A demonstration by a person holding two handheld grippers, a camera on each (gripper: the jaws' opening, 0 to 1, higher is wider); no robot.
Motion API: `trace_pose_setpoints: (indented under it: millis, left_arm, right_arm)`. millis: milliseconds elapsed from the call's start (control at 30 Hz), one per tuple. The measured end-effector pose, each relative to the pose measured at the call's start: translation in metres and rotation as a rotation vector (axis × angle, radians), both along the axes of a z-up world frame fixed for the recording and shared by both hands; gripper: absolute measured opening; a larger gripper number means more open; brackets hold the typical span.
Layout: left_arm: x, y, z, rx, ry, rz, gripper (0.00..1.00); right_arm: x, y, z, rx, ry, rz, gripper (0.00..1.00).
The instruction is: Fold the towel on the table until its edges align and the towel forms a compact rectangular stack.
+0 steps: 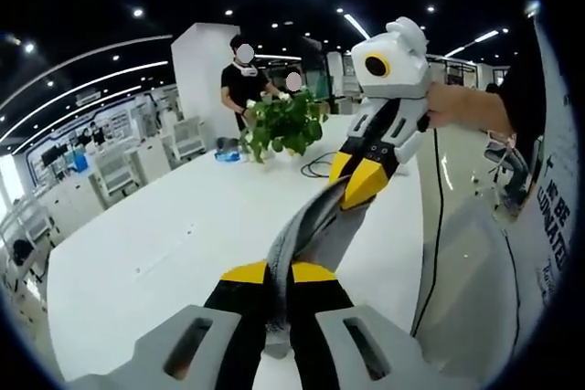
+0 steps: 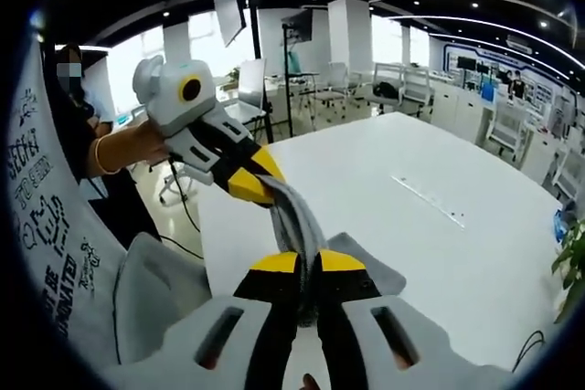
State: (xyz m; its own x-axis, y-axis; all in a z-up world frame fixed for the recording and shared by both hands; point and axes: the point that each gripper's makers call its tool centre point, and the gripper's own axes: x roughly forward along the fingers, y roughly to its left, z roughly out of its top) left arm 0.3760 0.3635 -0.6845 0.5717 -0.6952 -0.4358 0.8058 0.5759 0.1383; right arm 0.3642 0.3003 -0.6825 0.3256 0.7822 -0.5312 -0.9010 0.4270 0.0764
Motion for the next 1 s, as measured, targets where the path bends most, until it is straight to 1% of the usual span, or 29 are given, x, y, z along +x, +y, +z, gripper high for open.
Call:
trace_pose_setpoints:
  millis: [400,567,667,867,933,1000]
  left_arm:
    - [0.02,0.004,-0.031,-0.017,0.081,0.019,0.07]
    - [0.027,0.004,-0.045,-0.029,0.119,0.028,0.07]
    - [0.03,0.005,-0.049,-0.037,0.134,0.033,0.07]
    - [0.038,0.006,-0.059,-0.073,0.175,0.056,0.07]
    - [0.04,0.007,-0.061,-0.081,0.185,0.063,0.07]
    - [0.042,0.008,-0.063,-0.087,0.192,0.07,0.06]
  right_arm:
    - [0.021,0.002,-0.027,-0.018,0.077,-0.018,0.04]
    - [0.029,0.003,-0.04,-0.026,0.117,-0.026,0.04]
    - [0.033,0.003,-0.045,-0.021,0.135,-0.033,0.04]
    - [0.038,0.003,-0.051,0.006,0.157,-0.036,0.05]
    - [0.035,0.004,-0.053,0.036,0.171,-0.02,0.06]
    - [0.034,0.005,-0.052,0.075,0.177,-0.023,0.09]
